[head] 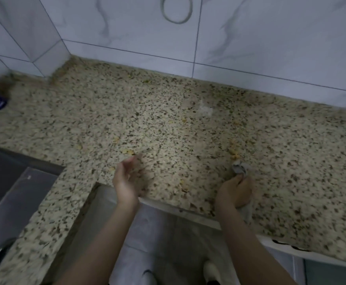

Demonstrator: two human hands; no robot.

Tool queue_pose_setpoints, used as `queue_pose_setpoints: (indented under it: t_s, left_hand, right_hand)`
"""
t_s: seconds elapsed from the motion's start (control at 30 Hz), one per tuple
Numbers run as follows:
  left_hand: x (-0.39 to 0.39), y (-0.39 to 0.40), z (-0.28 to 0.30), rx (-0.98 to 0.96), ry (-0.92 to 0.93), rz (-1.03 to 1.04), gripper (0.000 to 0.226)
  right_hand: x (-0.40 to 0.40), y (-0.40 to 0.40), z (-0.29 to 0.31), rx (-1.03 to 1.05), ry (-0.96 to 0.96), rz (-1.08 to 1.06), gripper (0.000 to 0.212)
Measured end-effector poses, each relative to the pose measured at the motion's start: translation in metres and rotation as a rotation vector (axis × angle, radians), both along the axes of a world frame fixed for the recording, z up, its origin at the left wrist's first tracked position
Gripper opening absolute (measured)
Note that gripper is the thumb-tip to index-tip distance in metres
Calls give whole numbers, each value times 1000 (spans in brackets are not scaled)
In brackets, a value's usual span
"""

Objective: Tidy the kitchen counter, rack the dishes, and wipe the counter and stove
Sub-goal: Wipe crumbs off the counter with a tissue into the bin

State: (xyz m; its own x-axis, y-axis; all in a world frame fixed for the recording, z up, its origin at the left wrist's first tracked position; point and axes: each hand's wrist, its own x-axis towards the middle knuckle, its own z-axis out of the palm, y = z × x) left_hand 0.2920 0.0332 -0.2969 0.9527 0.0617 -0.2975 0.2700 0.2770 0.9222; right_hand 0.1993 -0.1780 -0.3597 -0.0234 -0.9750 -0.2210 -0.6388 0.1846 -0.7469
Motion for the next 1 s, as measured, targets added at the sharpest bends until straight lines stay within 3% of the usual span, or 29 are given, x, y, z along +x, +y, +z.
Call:
queue_pose_setpoints:
  t_s: [0.1,0.23,0.3,0.37,0.57,0.67,0.8,1.0]
  left_hand:
    - [19,30,-5,-49,-6,-4,37]
    - [44,58,-12,-38,8,-63,40]
    - [52,63,-13,-21,39,-80,40]
    - [58,64,-14,-8,28,-88,41]
    - [66,56,-6,-59,63,-54,46]
    - [71,64,4,-72,32,26,43]
    - [87,92,13,-74,20,98,41]
    - [116,115,32,-88,4,232,36]
  right_hand:
    - [42,4,4,107,-129,-75,43]
    - [77,9,18,305,-734,28,31]
    - [77,5,25,378,-888,-44,26]
    - [70,2,33,448,-899,-106,27]
    - [54,3,51,377,-857,3,43]
    - [70,12,62,381,-823,89,34]
    - [100,35,77,453,-778,87,45]
    - [147,60,86,556,-731,220,39]
